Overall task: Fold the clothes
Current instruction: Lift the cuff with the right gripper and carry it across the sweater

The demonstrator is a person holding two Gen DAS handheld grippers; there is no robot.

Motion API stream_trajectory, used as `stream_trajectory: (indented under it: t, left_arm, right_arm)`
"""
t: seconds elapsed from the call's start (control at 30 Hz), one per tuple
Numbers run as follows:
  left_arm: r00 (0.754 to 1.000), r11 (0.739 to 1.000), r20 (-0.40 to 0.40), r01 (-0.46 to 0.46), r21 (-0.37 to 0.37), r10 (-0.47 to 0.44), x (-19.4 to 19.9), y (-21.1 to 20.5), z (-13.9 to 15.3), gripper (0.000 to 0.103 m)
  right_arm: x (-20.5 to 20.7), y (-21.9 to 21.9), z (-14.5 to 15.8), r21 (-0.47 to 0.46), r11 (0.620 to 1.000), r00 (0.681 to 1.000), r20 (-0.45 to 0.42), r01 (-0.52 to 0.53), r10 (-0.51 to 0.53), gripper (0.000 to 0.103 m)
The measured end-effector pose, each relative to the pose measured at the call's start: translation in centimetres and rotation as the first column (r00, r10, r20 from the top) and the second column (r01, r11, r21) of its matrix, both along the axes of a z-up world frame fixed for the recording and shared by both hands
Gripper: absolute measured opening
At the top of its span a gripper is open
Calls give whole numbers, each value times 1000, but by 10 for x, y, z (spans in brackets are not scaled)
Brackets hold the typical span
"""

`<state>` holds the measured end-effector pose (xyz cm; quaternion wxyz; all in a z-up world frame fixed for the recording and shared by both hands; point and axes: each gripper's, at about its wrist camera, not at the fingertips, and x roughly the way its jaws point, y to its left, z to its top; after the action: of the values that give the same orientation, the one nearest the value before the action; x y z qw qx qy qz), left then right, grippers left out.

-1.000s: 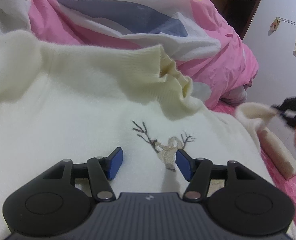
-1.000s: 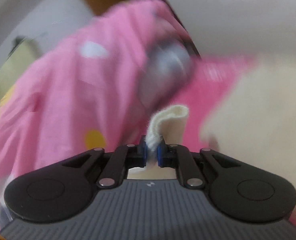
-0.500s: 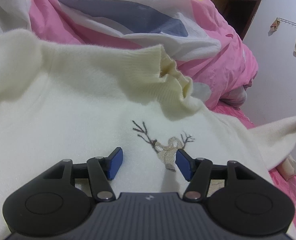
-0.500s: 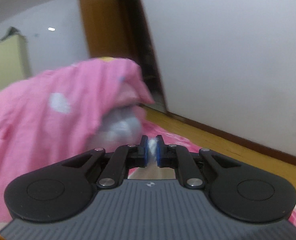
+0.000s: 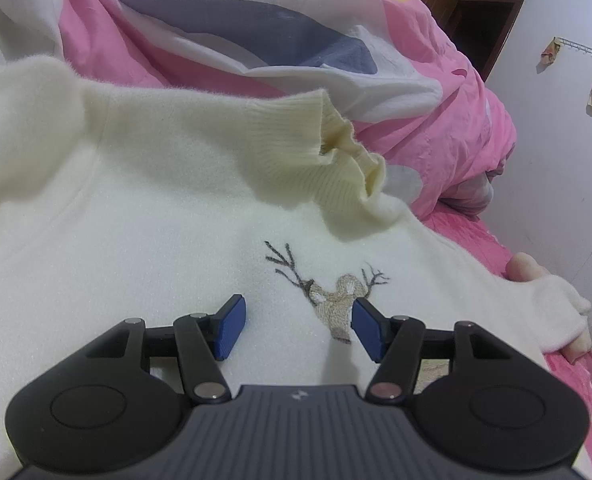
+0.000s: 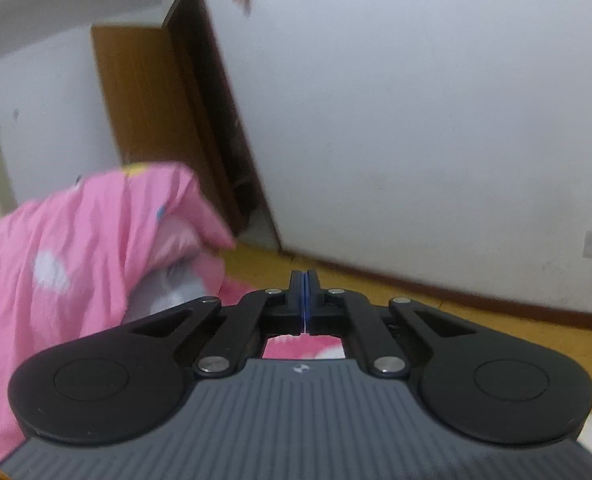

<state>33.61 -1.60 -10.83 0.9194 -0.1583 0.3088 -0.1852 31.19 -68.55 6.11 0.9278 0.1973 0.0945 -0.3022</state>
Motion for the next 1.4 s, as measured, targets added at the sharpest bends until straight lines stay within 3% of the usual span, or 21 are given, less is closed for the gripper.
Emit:
stream_trajectory:
  t: [0.13, 0.2, 0.27, 0.4, 0.57, 0.77, 0.83, 0.87, 0.9, 0.97, 1.13, 1.4]
  left_arm:
    - [1000, 1000, -1, 0, -4, 0, 0, 0, 0, 60]
    - [1000, 1000, -2, 0, -6, 0, 0, 1, 0, 60]
    - [1000, 1000, -2, 0, -8, 0, 0, 1, 0, 60]
    - [1000, 1000, -3, 0, -12, 0, 1, 1, -1, 60]
    - [1000, 1000, -3, 0, -14, 0, 1, 1, -1, 61]
    - [1000, 1000, -4, 0, -16, 0, 1, 1, -1, 61]
    - [1000, 1000, -4, 0, -18, 0, 1, 1, -1, 61]
    - [1000, 1000, -4, 0, -18, 0, 1, 1, -1, 61]
    - [1000, 1000, -4, 0, -19, 0, 1, 1, -1, 61]
    - [1000, 1000, -4, 0, -20, 0, 1, 1, -1, 61]
    - [1000, 1000, -5, 0, -23, 0, 1, 2, -1, 61]
    - [1000, 1000, -7, 0, -31, 0, 1, 3, -1, 61]
  right_arm:
    - [-12, 9, -22, 154, 983, 995, 12, -99, 99, 8]
    - [-18, 11, -43, 255, 958, 991, -5, -130, 136, 34]
    - [-26, 11, -67, 336, 934, 988, -47, -121, 145, 41]
    - [-37, 3, -107, 449, 891, 986, -97, -76, 133, 41]
    - [-27, -11, -138, 530, 846, 991, -74, -59, 115, 41]
    - [-16, -20, -147, 542, 837, 992, -55, -67, 114, 39]
    - [-12, -20, -149, 533, 844, 992, -61, -60, 109, 33]
    - [-9, -19, -150, 514, 857, 991, -79, -48, 103, 19]
    - [-9, -18, -150, 493, 869, 990, -103, -33, 95, 13]
    - [-9, -14, -145, 455, 890, 990, -106, -31, 89, 9]
    - [-32, -2, -94, 311, 948, 997, 35, -70, 62, 8]
    - [-38, 16, -39, 229, 967, 989, 116, -115, 90, 8]
